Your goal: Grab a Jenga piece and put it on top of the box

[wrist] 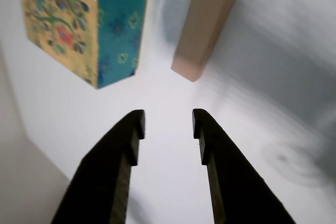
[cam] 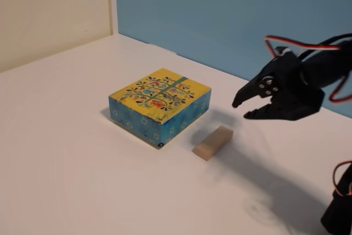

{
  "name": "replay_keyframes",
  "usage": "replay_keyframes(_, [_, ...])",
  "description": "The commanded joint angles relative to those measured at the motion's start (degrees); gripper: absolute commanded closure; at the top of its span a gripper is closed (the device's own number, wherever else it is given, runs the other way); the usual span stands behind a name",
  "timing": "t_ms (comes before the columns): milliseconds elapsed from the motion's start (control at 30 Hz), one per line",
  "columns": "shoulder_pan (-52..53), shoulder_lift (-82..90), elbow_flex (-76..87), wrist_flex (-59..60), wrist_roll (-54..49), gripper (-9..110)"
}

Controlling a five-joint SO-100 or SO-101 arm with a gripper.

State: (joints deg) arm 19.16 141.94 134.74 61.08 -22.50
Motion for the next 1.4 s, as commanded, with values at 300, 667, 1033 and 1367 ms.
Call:
replay_keyframes(300, [1.05,-17.05,-11.07,-0.09,-6.33,70])
replay_keyframes(667, [5.45,-29.36,-16.44,-0.97,-12.3,65])
replay_keyframes(1033, [9.49,-35.86,-15.47,-5.45,-15.21,69])
replay_keyframes(1367, [10.02,-40.08,-14.15,-8.88,-17.14,71])
